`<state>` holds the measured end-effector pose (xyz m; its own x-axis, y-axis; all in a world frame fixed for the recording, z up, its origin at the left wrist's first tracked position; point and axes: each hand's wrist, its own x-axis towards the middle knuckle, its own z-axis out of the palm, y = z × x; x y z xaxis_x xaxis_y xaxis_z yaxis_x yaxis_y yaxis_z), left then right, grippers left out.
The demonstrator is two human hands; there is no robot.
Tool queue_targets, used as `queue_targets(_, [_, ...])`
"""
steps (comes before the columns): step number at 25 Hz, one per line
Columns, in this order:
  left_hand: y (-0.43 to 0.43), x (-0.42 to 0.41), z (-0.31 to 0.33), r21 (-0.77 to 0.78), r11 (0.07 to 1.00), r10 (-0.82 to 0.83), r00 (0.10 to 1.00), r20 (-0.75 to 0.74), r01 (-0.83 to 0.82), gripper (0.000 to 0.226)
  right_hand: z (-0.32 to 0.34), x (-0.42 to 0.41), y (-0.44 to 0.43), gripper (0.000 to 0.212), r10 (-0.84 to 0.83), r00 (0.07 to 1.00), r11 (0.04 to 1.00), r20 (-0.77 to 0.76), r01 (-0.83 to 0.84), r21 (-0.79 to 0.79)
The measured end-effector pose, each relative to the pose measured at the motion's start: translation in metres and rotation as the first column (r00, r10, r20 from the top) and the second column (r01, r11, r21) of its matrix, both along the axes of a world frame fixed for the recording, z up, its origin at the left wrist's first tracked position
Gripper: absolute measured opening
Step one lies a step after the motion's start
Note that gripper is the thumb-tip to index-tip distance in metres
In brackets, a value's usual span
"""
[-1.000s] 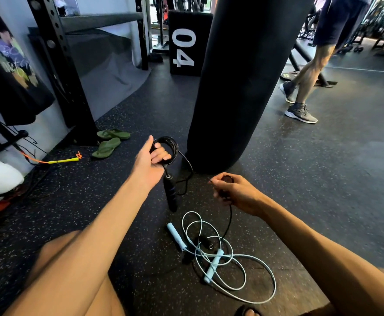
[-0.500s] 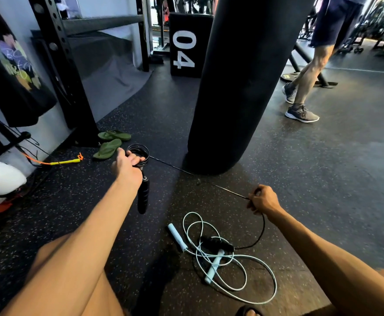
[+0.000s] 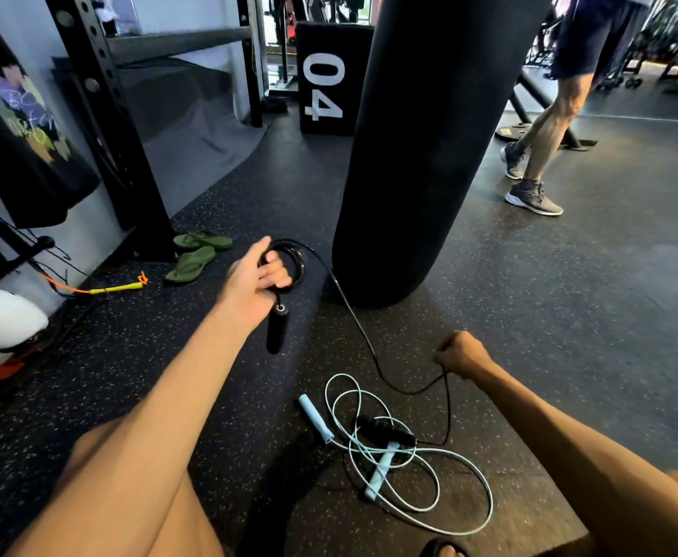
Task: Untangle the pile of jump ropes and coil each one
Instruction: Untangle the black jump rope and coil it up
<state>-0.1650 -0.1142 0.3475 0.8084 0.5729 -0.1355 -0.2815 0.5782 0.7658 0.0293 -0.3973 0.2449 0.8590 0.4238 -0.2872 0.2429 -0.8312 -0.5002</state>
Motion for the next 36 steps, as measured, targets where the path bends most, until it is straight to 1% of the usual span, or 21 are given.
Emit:
queue_targets(1, [-0.010, 0.002, 0.004, 0.085, 0.995, -0.046, 0.999, -0.024, 0.048, 0.041, 0.002, -0.006, 0.008, 0.013, 0.083, 0.993, 0.993, 0.086, -0.075, -0.088])
queue_targets(2, [-0.020, 0.004, 0.006, 0.160, 0.983, -0.081, 0.995, -0.051, 0.088, 0.041, 0.005, -0.012, 0.016, 0.013, 0.128, 0.980, 0.989, 0.150, -0.115, -0.091])
queue_targets(3, [-0.028, 0.006, 0.007, 0.213, 0.970, -0.105, 0.991, -0.078, 0.120, 0.041, 0.011, -0.020, 0.024, 0.013, 0.160, 0.968, 0.987, 0.193, -0.158, -0.027])
queue_targets(4, [-0.035, 0.008, 0.007, 0.247, 0.958, -0.122, 0.987, -0.103, 0.145, 0.040, 0.017, -0.028, 0.033, 0.016, 0.174, 0.968, 0.976, 0.183, -0.194, 0.103])
queue_targets(5, [-0.041, 0.010, 0.006, 0.267, 0.950, -0.135, 0.983, -0.125, 0.165, 0.040, 0.027, -0.037, 0.041, 0.020, 0.174, 0.980, 0.937, 0.093, -0.194, 0.292])
queue_targets(6, [-0.046, 0.012, 0.004, 0.274, 0.944, -0.147, 0.979, -0.141, 0.181, 0.039, 0.036, -0.047, 0.049, 0.025, 0.185, 0.980, 0.869, -0.078, -0.126, 0.478])
queue_targets(7, [-0.051, 0.014, 0.002, 0.266, 0.944, -0.159, 0.976, -0.149, 0.194, 0.039, 0.047, -0.058, 0.055, 0.032, 0.223, 0.940, 0.792, -0.257, -0.021, 0.610])
queue_targets(9, [-0.058, 0.016, 0.000, 0.201, 0.957, -0.186, 0.973, -0.136, 0.211, 0.039, 0.062, -0.074, 0.062, 0.048, 0.324, 0.823, 0.692, -0.466, 0.130, 0.710])
queue_targets(11, [-0.060, 0.018, -0.001, 0.116, 0.967, -0.217, 0.973, -0.082, 0.226, 0.040, 0.066, -0.082, 0.064, 0.054, 0.358, 0.797, 0.699, -0.486, 0.116, 0.705])
queue_targets(14, [-0.056, 0.020, -0.001, -0.022, 0.980, -0.197, 0.980, 0.034, 0.198, 0.040, 0.057, -0.082, 0.065, 0.054, 0.355, 0.819, 0.729, -0.452, 0.060, 0.682])
queue_targets(17, [-0.050, 0.024, 0.003, -0.203, 0.977, -0.026, 0.987, 0.162, 0.059, 0.038, 0.040, -0.077, 0.063, 0.040, 0.343, 0.838, 0.740, -0.424, 0.038, 0.672])
queue_targets(20, [-0.045, 0.029, 0.005, -0.251, 0.961, 0.161, 0.971, 0.174, -0.115, 0.035, 0.027, -0.076, 0.056, 0.016, 0.353, 0.892, 0.829, -0.282, -0.158, 0.537])
queue_targets(22, [-0.044, 0.031, 0.000, -0.167, 0.965, 0.224, 0.966, 0.126, -0.202, 0.033, 0.019, -0.074, 0.050, 0.018, 0.378, 0.915, 0.879, -0.138, -0.308, 0.364])
queue_targets(23, [-0.043, 0.032, -0.005, -0.076, 0.966, 0.254, 0.962, 0.097, -0.247, 0.030, 0.016, -0.073, 0.049, 0.022, 0.397, 0.916, 0.885, -0.060, -0.365, 0.289])
queue_targets(25, [-0.042, 0.033, -0.013, 0.215, 0.921, 0.323, 0.946, 0.043, -0.324, 0.024, 0.019, -0.075, 0.050, 0.026, 0.440, 0.896, 0.868, 0.058, -0.441, 0.229])
queue_targets(27, [-0.039, 0.033, -0.021, 0.537, 0.778, 0.375, 0.927, 0.017, -0.325, 0.018, 0.032, -0.077, 0.055, 0.026, 0.468, 0.870, 0.825, 0.152, -0.492, 0.277])
queue_targets(29, [-0.034, 0.033, -0.027, 0.743, 0.622, 0.379, 0.925, -0.009, -0.247, 0.016, 0.050, -0.080, 0.057, 0.024, 0.475, 0.842, 0.780, 0.255, -0.537, 0.322])
queue_targets(31, [-0.031, 0.031, -0.033, 0.846, 0.518, 0.349, 0.934, -0.080, -0.121, 0.017, 0.068, -0.083, 0.057, 0.019, 0.479, 0.799, 0.734, 0.365, -0.592, 0.333])
queue_targets(33, [-0.035, 0.029, -0.037, 0.890, 0.456, 0.314, 0.941, -0.125, -0.034, 0.020, 0.081, -0.087, 0.055, 0.015, 0.477, 0.757, 0.687, 0.447, -0.638, 0.348])
queue_targets(35, [-0.041, 0.029, -0.040, 0.905, 0.425, 0.298, 0.945, -0.138, -0.001, 0.021, 0.090, -0.089, 0.055, 0.015, 0.480, 0.726, 0.647, 0.492, -0.672, 0.360])
queue_targets(36, [-0.043, 0.031, -0.042, 0.899, 0.437, 0.292, 0.944, -0.152, 0.010, 0.021, 0.093, -0.090, 0.055, 0.016, 0.483, 0.708, 0.634, 0.515, -0.689, 0.352])
